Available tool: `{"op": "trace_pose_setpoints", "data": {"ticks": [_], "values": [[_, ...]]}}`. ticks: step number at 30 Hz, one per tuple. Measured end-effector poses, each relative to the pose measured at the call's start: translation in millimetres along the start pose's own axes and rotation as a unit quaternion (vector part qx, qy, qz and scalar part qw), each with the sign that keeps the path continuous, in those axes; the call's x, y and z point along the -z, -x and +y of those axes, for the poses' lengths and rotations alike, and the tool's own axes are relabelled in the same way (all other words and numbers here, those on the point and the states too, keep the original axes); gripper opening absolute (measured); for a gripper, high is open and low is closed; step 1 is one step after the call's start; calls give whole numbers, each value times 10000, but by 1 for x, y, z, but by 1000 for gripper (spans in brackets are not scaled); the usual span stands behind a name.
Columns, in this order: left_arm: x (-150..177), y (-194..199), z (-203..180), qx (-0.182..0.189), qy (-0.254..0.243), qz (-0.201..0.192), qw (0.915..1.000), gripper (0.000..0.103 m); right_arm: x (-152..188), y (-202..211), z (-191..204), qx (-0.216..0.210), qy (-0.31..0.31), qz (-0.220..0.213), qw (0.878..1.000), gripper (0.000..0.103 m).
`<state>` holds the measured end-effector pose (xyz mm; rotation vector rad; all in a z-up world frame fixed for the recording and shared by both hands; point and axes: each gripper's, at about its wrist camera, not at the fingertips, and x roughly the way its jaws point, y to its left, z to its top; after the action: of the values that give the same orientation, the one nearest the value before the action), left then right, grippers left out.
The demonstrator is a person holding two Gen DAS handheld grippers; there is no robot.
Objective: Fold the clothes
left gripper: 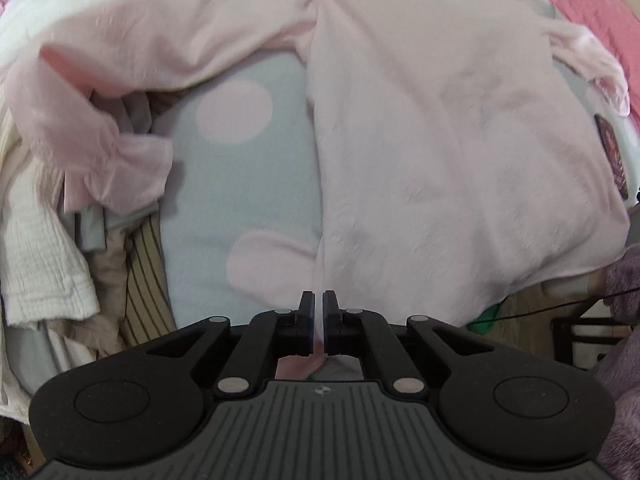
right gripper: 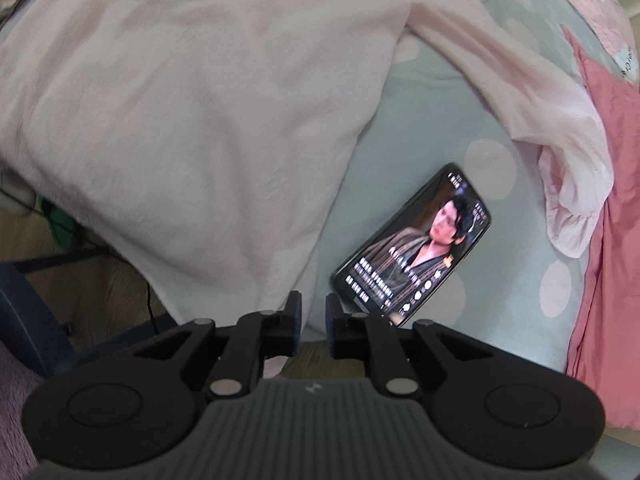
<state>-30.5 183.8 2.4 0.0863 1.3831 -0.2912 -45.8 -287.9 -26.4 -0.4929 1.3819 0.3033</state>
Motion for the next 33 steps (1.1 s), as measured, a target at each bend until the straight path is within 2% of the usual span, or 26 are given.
{"op": "trace_pose_setpoints", "data": {"ticks": [3, 5, 10, 14, 19, 22, 26, 29, 33], "values": [[-15, 2, -10, 62, -36, -150, 9999, 1, -9, 4, -8, -30, -94, -183, 9998, 16], [-25, 1, -18, 118, -86, -263, 9995, 1, -14, 3, -19, -85, -173, -319, 9993, 24], [-57, -4, -36, 218, -252, -571, 9978, 5, -37, 0, -46, -94, -406, -639, 9971, 25], [-83, -8, -50, 230, -376, -762, 9961, 6, -42, -11, -88, 63, -987, -753, 9922, 28], [-115, -13, -60, 194, -382, -1059, 9935, 9, -47, -25, -140, 266, -1740, -883, 9804, 30], [-132, -20, -61, 196, -280, -1162, 9926, 12, -50, -33, -172, 387, -2187, -959, 9703, 33], [-150, -34, -61, 25, -183, -1242, 9921, 13, -50, -44, -212, 537, -2810, -1066, 9523, 34], [-163, -44, -67, -109, -265, -1242, 9918, 14, -37, -50, -235, 616, -3381, -1175, 9317, 35], [-174, -50, -79, -86, -420, -1295, 9907, 17, -20, -58, -266, 718, -4122, -1313, 8987, 37]]}}
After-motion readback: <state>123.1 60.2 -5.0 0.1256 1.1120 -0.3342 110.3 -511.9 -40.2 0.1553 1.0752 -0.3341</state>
